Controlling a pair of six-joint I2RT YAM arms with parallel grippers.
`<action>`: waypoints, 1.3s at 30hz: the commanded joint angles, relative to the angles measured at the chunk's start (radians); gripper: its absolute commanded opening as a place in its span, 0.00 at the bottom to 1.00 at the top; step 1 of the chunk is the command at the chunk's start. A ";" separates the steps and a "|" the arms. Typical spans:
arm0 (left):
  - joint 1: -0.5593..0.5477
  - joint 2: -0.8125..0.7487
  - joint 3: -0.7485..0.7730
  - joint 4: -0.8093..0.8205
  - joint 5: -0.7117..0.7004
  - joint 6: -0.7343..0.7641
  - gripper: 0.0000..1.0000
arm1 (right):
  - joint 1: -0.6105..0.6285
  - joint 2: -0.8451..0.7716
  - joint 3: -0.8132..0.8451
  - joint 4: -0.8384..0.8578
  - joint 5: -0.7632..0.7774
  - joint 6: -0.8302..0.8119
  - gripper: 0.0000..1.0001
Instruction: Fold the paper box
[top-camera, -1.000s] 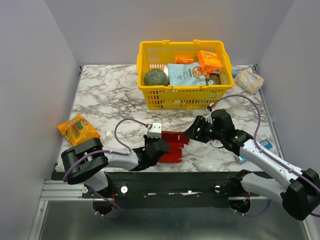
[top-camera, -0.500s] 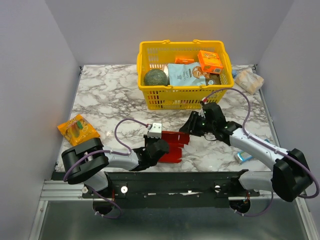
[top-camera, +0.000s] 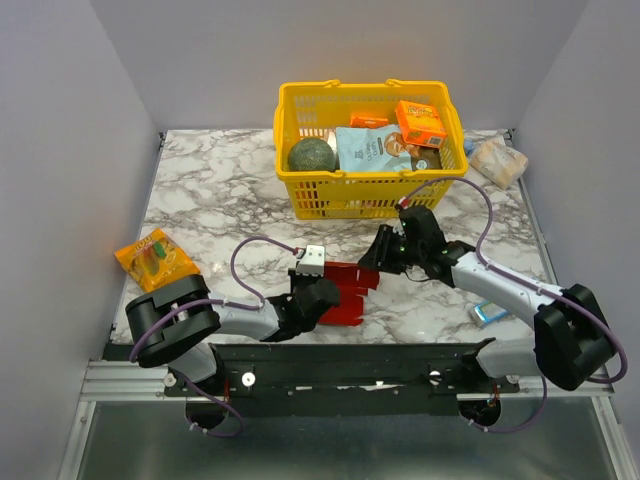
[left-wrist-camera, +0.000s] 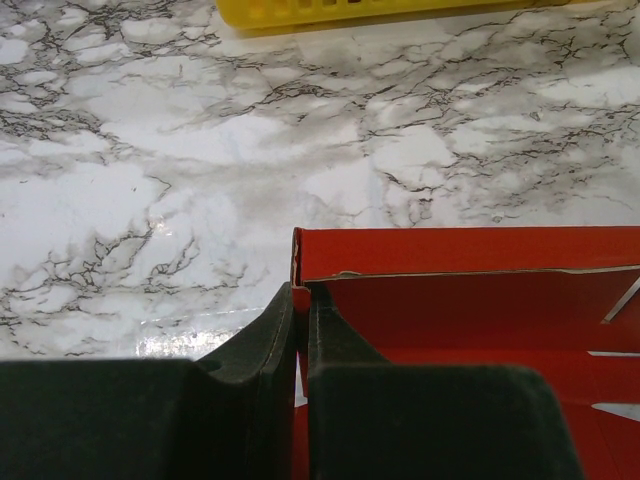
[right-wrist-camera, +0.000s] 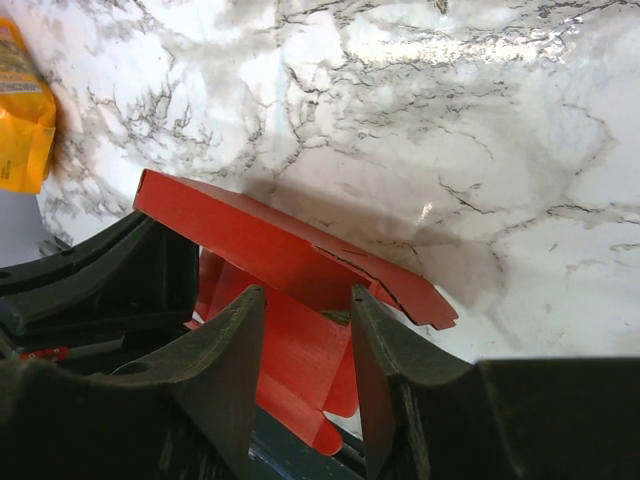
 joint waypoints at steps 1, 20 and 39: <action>-0.005 0.029 0.004 -0.029 -0.031 0.000 0.00 | 0.007 0.032 -0.008 0.033 0.011 -0.003 0.47; -0.053 0.026 -0.002 -0.019 -0.098 -0.012 0.00 | 0.007 0.138 -0.040 0.252 -0.188 0.197 0.48; -0.180 0.049 0.025 -0.141 -0.267 -0.153 0.00 | 0.008 0.169 -0.126 0.448 -0.257 0.373 0.36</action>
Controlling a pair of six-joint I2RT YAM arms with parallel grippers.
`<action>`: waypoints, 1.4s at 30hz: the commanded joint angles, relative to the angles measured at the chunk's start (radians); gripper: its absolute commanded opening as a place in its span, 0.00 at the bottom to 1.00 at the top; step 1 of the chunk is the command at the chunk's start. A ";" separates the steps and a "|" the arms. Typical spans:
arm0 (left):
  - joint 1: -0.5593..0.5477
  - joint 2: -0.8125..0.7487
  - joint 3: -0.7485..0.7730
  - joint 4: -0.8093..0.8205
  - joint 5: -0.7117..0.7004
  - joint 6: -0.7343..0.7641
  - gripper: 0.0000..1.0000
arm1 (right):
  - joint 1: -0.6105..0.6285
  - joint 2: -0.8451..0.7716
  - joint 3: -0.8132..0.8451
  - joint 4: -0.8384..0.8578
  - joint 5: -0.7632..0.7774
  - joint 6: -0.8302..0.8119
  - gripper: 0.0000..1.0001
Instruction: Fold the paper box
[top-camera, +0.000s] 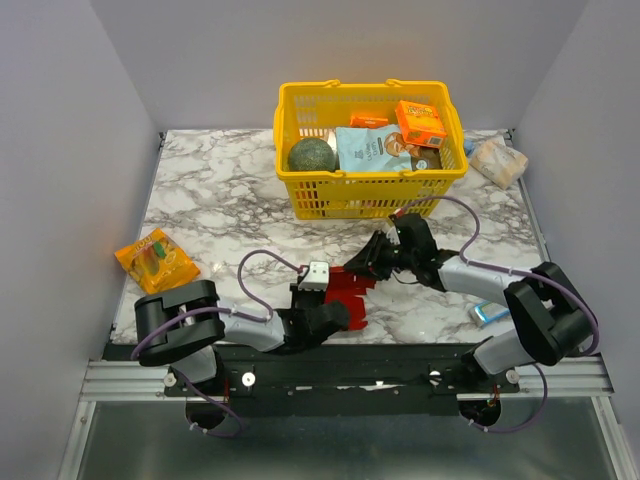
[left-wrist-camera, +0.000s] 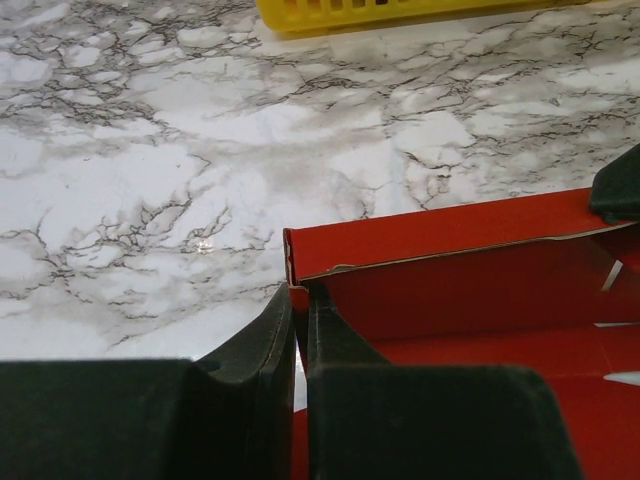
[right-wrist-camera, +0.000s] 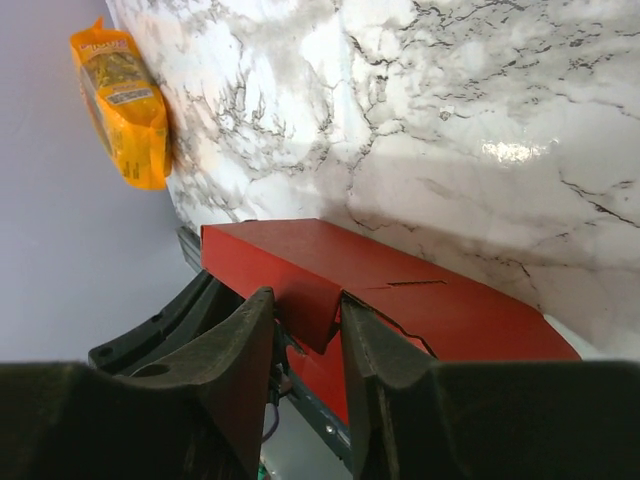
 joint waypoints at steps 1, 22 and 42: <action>-0.048 0.024 0.025 -0.073 -0.060 -0.104 0.00 | 0.010 0.024 -0.027 0.105 -0.061 0.063 0.34; -0.103 0.092 0.161 -0.465 -0.140 -0.378 0.00 | 0.010 0.029 -0.097 0.266 -0.003 0.278 0.00; 0.012 -0.094 -0.003 0.028 0.166 0.081 0.00 | 0.011 -0.344 -0.149 -0.095 0.258 -0.088 0.69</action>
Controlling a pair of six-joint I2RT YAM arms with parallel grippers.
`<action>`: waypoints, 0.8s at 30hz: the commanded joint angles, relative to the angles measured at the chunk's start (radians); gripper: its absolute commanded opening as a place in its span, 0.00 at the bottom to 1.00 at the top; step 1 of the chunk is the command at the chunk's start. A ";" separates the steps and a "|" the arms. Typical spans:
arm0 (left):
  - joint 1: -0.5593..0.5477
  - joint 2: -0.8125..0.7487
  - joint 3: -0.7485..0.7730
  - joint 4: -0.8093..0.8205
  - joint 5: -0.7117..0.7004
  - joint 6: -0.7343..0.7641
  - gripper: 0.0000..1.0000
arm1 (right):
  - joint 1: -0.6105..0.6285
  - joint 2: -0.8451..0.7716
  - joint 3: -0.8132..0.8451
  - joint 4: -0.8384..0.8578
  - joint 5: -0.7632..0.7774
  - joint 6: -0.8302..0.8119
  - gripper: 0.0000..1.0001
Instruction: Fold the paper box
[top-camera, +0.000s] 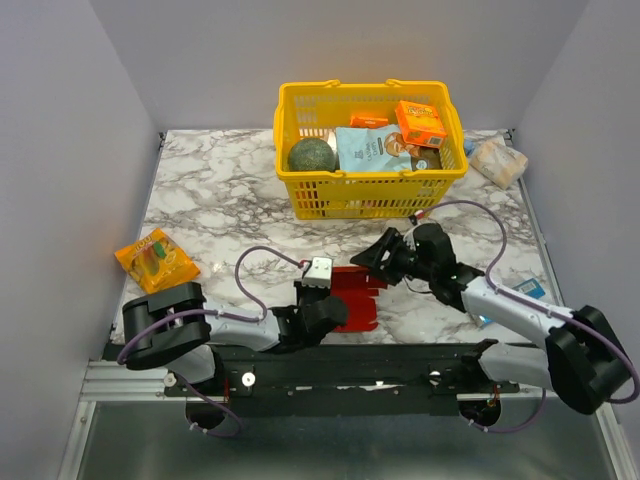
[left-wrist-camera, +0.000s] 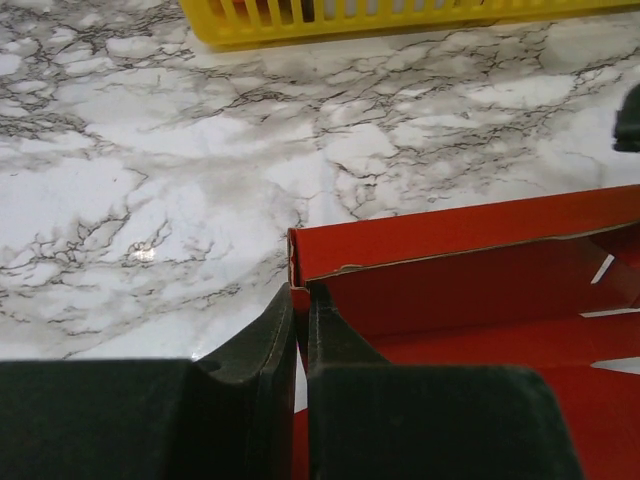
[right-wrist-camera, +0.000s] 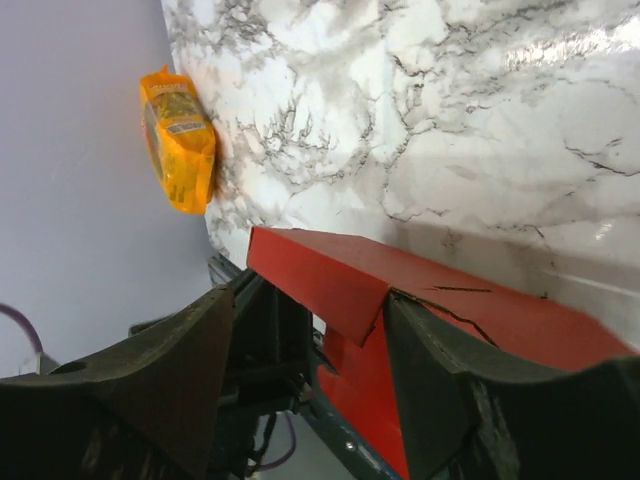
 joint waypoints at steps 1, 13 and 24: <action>0.039 -0.047 -0.016 -0.004 0.100 0.054 0.00 | 0.006 -0.172 -0.065 -0.111 0.163 -0.166 0.68; 0.136 -0.081 -0.071 0.164 0.176 0.223 0.00 | 0.091 -0.308 -0.141 -0.232 0.220 -0.361 0.58; 0.153 -0.070 -0.100 0.292 0.196 0.269 0.00 | 0.098 -0.009 -0.035 -0.105 0.151 -0.342 0.52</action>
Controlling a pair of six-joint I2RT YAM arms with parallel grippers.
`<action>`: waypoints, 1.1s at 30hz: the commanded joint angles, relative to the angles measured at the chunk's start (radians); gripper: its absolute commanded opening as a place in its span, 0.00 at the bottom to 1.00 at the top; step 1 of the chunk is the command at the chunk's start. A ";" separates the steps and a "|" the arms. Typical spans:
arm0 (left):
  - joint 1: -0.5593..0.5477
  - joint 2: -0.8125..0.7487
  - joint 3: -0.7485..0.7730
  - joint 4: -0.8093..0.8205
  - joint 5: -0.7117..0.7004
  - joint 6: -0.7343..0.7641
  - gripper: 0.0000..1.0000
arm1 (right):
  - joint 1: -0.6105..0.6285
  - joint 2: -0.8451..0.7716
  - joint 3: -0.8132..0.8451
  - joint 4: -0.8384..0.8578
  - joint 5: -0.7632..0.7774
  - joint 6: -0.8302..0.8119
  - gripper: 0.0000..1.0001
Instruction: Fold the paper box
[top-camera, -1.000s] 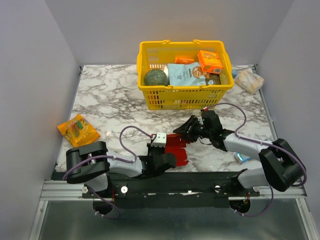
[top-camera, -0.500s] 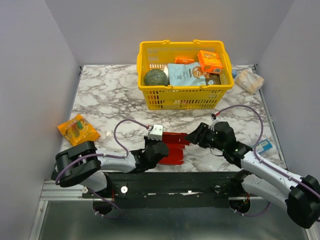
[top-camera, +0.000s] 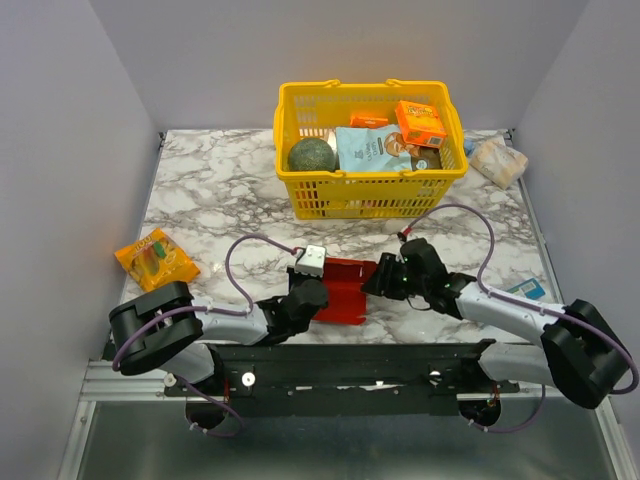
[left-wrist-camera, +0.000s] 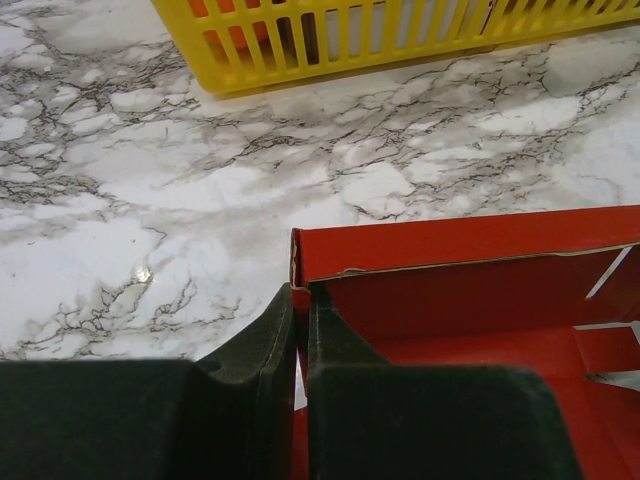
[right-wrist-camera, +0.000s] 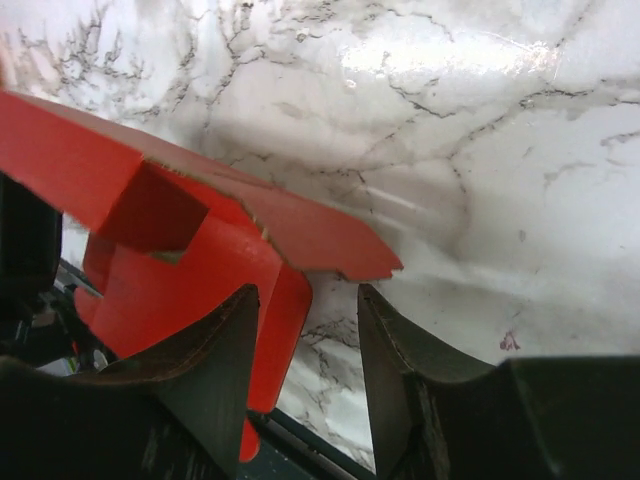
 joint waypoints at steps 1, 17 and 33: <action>0.003 -0.002 -0.028 0.076 0.011 0.019 0.00 | 0.006 0.069 0.046 0.076 -0.016 0.002 0.52; 0.003 -0.021 -0.046 0.105 0.014 -0.004 0.00 | 0.006 0.214 0.141 0.004 0.081 0.030 0.52; 0.003 -0.001 -0.034 0.097 0.015 -0.001 0.00 | 0.006 0.206 0.147 -0.027 0.048 0.053 0.48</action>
